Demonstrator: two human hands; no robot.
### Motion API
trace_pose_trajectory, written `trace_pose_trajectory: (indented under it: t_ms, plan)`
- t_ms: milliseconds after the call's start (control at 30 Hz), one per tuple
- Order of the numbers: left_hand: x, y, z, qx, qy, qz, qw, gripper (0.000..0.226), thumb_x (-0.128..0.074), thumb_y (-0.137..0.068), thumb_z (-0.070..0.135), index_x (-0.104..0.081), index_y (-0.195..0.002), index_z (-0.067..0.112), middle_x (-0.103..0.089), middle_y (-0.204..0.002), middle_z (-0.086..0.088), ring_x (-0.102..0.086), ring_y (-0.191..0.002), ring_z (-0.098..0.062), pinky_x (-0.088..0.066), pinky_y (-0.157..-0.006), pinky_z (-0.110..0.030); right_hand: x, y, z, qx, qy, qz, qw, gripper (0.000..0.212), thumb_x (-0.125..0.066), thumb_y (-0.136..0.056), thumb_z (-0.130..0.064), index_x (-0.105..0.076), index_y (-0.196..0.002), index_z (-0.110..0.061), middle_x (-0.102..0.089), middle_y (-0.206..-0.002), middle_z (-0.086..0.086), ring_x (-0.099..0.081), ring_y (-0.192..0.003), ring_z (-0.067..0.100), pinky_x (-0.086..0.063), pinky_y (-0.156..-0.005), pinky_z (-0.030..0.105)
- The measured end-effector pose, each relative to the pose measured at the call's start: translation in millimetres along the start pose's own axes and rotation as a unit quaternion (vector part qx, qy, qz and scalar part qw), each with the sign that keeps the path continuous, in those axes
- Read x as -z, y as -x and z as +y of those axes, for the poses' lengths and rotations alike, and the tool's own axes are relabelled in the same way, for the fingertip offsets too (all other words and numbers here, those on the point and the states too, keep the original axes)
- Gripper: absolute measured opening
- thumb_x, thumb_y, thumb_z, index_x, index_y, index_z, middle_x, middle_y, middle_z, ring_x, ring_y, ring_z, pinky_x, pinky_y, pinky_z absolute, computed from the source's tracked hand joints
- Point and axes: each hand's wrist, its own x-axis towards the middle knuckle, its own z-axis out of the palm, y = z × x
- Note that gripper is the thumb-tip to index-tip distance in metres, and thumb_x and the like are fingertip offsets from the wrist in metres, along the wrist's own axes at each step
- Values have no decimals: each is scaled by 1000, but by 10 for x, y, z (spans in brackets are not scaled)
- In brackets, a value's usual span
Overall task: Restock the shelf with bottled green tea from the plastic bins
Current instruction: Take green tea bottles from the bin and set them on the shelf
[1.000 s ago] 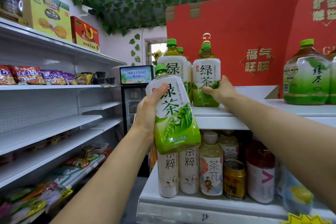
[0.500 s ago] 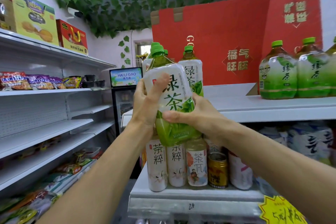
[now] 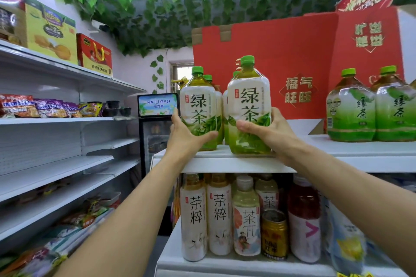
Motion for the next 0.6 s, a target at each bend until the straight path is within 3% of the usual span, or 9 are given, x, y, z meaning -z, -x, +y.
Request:
trace_pose_trajectory:
  t_ms: [100,200,333,467,600]
  plan:
    - [-18,-63,-65,-9,-39,1,999,121,-88,-69,46,-6,-156,26,-47,-148,-5,-48,-134,-27,-40,-112,-52,5,-163,113,-12,19,-21,1000,96,-88,-54,-43,-38,-133,-20,-61,-115,0,-62,-103,13,-52,-80,26]
    - [-38,-92,-91,-18,-75,13,997,110,-85,-72,50,-14,-153,24,-53,-142,-3,-53,-128,-27,-44,-107,-49,10,-280,168,-21,31,-60,998,108,-90,-46,-53,-39,-135,-21,-65,-117,1,-65,-106,17,-54,-90,37]
    - [-43,-113,-114,-25,-96,14,995,103,-82,-74,53,-18,-149,25,-54,-139,-2,-53,-126,-27,-45,-106,-48,-4,-373,195,-11,39,-88,995,75,-88,-57,-41,-55,-122,-22,-73,-107,1,-71,-95,13,-58,-84,32]
    - [-44,-132,-128,-32,-108,16,994,100,-81,-75,53,-20,-147,23,-56,-137,-2,-54,-125,-27,-44,-106,-49,-13,-413,251,-12,64,-56,996,113,-92,-40,-60,-46,-132,-14,-69,-113,1,-70,-99,14,-58,-87,35]
    - [-42,-149,-132,-30,-107,15,994,96,-81,-74,53,-23,-143,22,-57,-135,-1,-56,-122,-25,-46,-105,-49,-30,-400,243,-26,67,-48,996,98,-90,-50,-51,-44,-129,-15,-66,-113,0,-66,-100,14,-56,-86,33]
